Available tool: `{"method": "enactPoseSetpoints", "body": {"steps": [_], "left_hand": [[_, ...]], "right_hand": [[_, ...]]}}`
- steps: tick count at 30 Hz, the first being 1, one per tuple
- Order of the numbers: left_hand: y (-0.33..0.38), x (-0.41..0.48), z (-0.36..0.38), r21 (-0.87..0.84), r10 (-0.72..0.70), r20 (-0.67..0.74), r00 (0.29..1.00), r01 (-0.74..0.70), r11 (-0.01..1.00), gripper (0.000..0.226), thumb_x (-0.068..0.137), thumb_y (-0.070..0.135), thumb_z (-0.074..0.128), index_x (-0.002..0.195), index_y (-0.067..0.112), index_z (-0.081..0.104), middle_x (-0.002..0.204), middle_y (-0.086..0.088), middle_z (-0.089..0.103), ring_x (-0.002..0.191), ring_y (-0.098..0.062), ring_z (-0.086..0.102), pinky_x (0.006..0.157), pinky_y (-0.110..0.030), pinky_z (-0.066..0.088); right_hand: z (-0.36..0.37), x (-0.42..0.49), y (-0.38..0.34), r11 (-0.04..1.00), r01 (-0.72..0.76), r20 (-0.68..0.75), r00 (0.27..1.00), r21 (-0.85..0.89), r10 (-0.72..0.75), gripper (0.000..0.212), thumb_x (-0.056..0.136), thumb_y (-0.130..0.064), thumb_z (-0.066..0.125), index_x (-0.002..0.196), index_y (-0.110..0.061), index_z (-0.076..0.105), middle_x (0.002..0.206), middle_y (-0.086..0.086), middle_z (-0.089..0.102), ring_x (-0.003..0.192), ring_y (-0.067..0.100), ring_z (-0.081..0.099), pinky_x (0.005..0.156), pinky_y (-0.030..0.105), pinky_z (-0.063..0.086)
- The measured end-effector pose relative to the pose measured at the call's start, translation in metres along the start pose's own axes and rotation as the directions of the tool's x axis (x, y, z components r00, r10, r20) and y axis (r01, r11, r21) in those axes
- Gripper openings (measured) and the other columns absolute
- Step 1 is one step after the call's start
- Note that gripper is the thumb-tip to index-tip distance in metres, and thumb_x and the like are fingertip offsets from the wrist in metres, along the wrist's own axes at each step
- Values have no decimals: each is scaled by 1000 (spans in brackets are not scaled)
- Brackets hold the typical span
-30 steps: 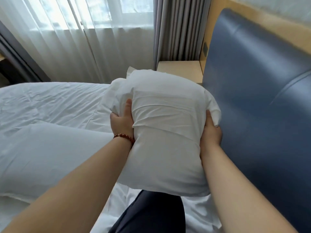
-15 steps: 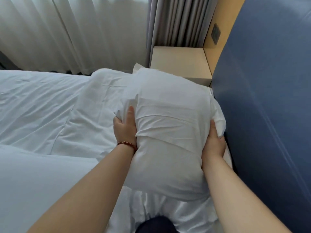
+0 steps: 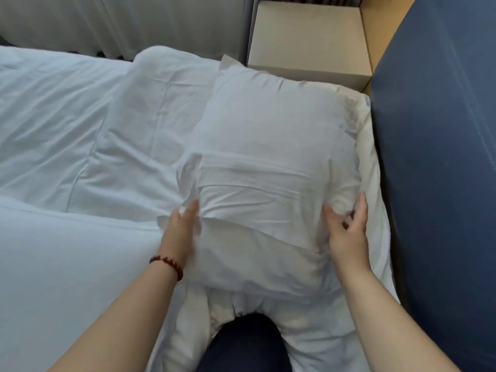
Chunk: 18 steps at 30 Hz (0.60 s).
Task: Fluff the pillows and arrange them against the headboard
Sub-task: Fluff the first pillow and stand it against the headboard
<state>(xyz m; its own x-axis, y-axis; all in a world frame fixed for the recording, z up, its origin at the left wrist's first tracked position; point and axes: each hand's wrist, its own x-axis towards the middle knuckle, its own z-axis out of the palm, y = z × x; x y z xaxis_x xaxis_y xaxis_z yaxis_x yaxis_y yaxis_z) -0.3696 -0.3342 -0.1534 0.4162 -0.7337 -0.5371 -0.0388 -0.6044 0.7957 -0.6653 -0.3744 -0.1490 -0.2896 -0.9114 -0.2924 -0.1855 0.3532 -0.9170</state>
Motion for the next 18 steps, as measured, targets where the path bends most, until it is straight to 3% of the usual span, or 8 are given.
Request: {"method": "enactPoseSetpoints", "body": {"steps": [2,4,7,9,11,12,16,18], "left_hand": [[-5,-21,-1,216,3,46,999,-13,976,81,81,77,39,143,25,41,135,-1,50,122,-24,48,97,-32,33],[12,-35,-1,165,-83,0,997,82,983,87,80,81,36,136,14,43,111,3,54,105,-20,49,89,-32,35],[37,-47,-6,207,-63,-19,998,65,976,90,82,80,31,129,7,52,109,-5,60,101,-23,55,84,-29,36],[44,-59,-11,237,-19,29,999,12,971,88,76,87,29,108,12,62,100,-8,63,89,-24,58,80,-35,41],[50,-88,-11,109,-13,86,996,3,994,79,70,89,35,86,16,61,75,-3,57,67,-20,53,66,-35,42],[53,-103,-9,26,-32,122,992,29,999,82,65,91,40,86,15,64,73,-5,59,65,-22,54,65,-35,44],[71,-146,4,-256,-41,227,973,101,961,104,39,98,56,103,18,74,106,-18,69,91,-33,65,86,-49,51],[91,-166,14,-359,-25,225,974,107,927,102,39,95,60,102,16,75,113,-19,69,102,-38,67,95,-59,47]], "right_hand": [[9,-31,2,955,191,68,981,-229,-180,100,73,-70,66,151,-51,6,164,4,-1,151,18,7,118,33,18],[20,-69,15,818,419,231,907,-395,-353,101,71,-76,61,148,-56,-1,163,7,-17,151,22,-11,119,40,11],[26,-121,43,496,640,458,768,-587,-449,106,67,-82,53,153,-49,0,163,17,-15,149,37,-16,117,60,9],[23,-142,49,360,669,510,735,-650,-446,114,62,-86,52,155,-43,3,162,20,-12,147,45,-14,114,68,8],[15,-149,43,321,691,503,705,-648,-501,120,60,-89,52,156,-37,4,162,23,-7,147,49,-8,109,73,9],[9,-150,37,300,721,499,664,-625,-557,122,60,-90,53,157,-34,4,162,24,-6,147,50,-5,107,75,9],[-16,-180,2,174,834,486,460,-524,-743,129,60,-89,58,157,-28,-2,161,27,-3,146,51,4,107,77,8],[-28,-199,-16,170,824,425,442,-540,-790,125,66,-85,59,157,-26,-3,158,31,7,146,51,7,109,76,9]]}}
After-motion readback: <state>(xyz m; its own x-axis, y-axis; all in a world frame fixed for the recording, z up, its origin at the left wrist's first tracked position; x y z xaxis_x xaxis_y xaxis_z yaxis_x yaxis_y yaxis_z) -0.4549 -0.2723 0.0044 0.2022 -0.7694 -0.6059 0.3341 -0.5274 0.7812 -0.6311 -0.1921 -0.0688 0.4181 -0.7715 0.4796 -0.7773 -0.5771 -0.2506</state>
